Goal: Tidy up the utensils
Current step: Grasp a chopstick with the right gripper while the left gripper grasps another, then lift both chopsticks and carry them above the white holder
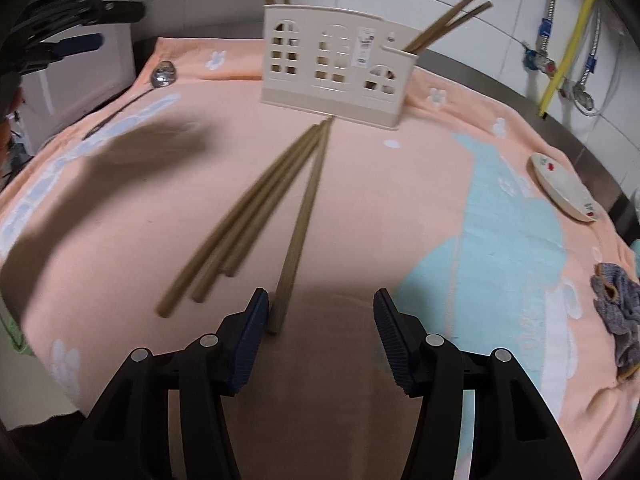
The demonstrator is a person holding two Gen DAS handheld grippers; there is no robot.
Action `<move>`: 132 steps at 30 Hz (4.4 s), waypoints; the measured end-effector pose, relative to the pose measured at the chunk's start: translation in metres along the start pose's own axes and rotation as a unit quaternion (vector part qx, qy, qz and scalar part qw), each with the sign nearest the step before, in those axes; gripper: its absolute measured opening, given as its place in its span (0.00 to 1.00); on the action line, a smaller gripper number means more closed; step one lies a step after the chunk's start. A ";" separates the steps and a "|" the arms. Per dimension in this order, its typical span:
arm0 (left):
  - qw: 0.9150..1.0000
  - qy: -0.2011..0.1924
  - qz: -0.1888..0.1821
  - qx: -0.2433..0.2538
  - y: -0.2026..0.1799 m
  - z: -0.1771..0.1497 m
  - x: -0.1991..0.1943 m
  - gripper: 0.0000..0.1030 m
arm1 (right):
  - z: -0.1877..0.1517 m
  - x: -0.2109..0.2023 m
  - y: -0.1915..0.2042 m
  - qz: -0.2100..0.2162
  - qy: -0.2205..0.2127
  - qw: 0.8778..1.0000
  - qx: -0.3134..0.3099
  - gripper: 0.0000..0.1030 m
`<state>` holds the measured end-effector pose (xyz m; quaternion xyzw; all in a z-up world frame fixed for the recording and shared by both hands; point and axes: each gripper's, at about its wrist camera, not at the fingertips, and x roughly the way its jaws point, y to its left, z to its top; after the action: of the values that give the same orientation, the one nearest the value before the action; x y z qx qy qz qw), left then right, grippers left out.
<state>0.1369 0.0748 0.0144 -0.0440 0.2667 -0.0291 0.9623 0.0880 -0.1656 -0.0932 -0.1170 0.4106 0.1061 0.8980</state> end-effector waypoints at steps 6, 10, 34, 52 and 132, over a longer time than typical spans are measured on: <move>1.000 0.006 0.004 -0.004 0.001 -0.006 0.001 0.80 | 0.002 -0.002 -0.010 -0.015 -0.009 1.000 0.012 0.44; 1.000 0.012 0.004 -0.009 0.002 -0.011 0.001 0.80 | 0.009 -0.004 -0.009 0.018 -0.019 0.999 0.023 0.39; 0.984 0.131 -0.121 0.014 -0.069 -0.084 0.026 0.54 | 0.011 0.013 -0.025 0.052 -0.017 0.998 0.043 0.07; 0.975 0.187 -0.114 0.041 -0.115 -0.111 0.052 0.15 | 0.001 0.009 -0.039 0.071 -0.025 0.996 0.055 0.07; 0.985 0.131 -0.105 0.040 -0.081 -0.090 0.056 0.04 | 0.087 -0.066 -0.070 0.085 -0.160 0.983 0.043 0.07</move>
<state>0.1359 -0.0167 -0.0827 -0.0291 0.3833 -0.1457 0.9116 0.1279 -0.2121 0.0208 -0.0246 0.2744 0.1818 0.9440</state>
